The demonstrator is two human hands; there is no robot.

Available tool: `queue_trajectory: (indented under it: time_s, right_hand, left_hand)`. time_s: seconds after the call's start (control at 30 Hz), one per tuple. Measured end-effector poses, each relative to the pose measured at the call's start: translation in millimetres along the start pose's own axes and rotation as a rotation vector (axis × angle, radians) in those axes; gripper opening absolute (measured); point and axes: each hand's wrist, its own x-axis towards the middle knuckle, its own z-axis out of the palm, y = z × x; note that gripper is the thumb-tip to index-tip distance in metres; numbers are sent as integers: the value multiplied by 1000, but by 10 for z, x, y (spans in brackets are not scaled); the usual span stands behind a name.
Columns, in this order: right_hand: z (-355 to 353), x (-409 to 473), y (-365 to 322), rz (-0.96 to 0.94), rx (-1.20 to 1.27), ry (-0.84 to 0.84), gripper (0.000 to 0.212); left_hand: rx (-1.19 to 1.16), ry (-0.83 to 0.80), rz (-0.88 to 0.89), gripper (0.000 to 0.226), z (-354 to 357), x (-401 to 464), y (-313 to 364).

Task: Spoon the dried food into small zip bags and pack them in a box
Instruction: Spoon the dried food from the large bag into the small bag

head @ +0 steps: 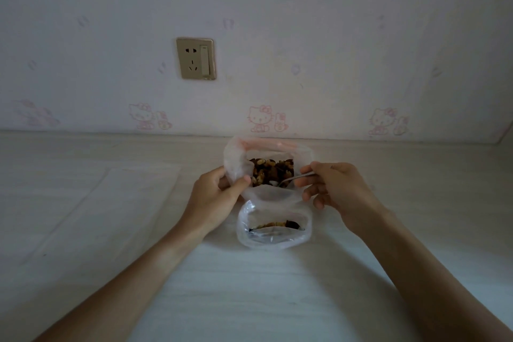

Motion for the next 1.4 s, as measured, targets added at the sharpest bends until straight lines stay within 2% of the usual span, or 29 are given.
queue_trajectory:
  time_s: [0.3, 0.53, 0.63, 0.77, 0.83, 0.97, 1.07, 1.3, 1.4]
  right_hand:
    - [-25, 38, 16, 63, 115, -3, 30]
    - [-100, 66, 0, 22, 181, 31, 31]
    - [-111, 63, -20, -16, 198, 43, 31]
    - [-116, 34, -83, -63, 197, 50, 33]
    - [-114, 20, -113, -76, 207, 53, 34]
    - [-122, -8, -160, -97, 229, 39, 38]
    - [-137, -33, -168, -97, 197, 10, 39]
    - [-92, -120, -195, -162, 28, -72, 45]
    - [-21, -194, -223, -268, -13, -141, 49]
  left_hand:
    - [-55, -27, 67, 10, 7, 18, -33]
    - [-31, -19, 53, 13, -3, 16, -29]
    - [77, -73, -3, 27, -78, 36, 36]
    - [269, -154, -177, 58, -240, 69, 130]
    - [319, -178, -196, 62, -308, 38, 155]
    - [289, -278, -106, 54, -363, -135, 230]
    - [339, -284, -31, 48, -335, -234, 286]
    - [357, -276, 21, 14, -233, -323, 271]
    - [260, -282, -18, 12, -217, -314, 262]
